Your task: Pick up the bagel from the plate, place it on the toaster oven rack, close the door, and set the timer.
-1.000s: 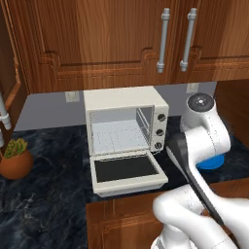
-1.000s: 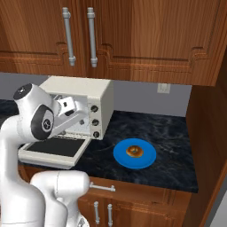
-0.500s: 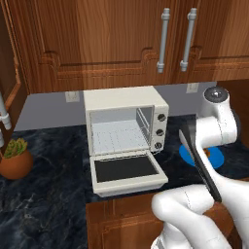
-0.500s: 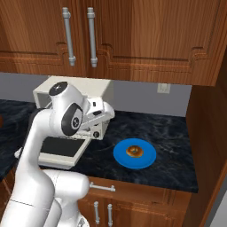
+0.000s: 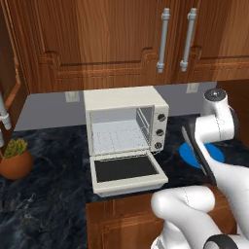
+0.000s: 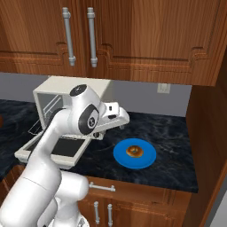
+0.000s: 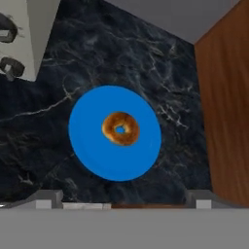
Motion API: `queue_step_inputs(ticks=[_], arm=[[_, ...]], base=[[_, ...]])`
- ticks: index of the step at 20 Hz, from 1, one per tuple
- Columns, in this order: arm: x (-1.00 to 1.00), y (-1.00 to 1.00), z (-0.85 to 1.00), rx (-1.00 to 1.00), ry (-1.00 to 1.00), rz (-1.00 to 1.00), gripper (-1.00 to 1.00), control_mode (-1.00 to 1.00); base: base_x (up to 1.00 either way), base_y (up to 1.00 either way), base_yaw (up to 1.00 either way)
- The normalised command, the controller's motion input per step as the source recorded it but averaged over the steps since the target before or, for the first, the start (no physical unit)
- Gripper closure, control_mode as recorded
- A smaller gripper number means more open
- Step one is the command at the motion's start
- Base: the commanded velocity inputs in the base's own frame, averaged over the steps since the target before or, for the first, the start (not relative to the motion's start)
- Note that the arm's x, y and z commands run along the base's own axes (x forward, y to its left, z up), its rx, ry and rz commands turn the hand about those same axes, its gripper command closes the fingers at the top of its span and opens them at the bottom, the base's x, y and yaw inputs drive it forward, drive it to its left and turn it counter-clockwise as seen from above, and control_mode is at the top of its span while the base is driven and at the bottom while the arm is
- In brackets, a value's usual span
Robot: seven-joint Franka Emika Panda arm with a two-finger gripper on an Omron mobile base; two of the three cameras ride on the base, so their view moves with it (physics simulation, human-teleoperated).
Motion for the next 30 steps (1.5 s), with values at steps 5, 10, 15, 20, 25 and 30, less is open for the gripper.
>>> queue_step_inputs(ticks=[5,10,15,20,25,30], arm=[[0.24,0.00,-0.37,0.00,0.11,-0.09,-1.00,-1.00],[0.30,-0.01,-0.30,0.00,0.09,-0.01,-1.00,-1.00],[0.26,-0.13,-0.34,0.00,0.07,0.00,-1.00,-1.00],[0.10,-0.22,-0.42,0.00,0.00,0.00,-1.00,-1.00],[0.00,-0.16,-0.44,0.00,0.00,0.00,-1.00,-1.00],[0.00,-0.07,-0.36,0.00,0.00,0.00,-1.00,-1.00]], base=[[0.00,0.00,0.00],[0.00,0.00,0.00],[0.00,0.00,0.00],[0.00,0.00,0.00],[0.00,0.00,0.00],[0.00,0.00,0.00]])
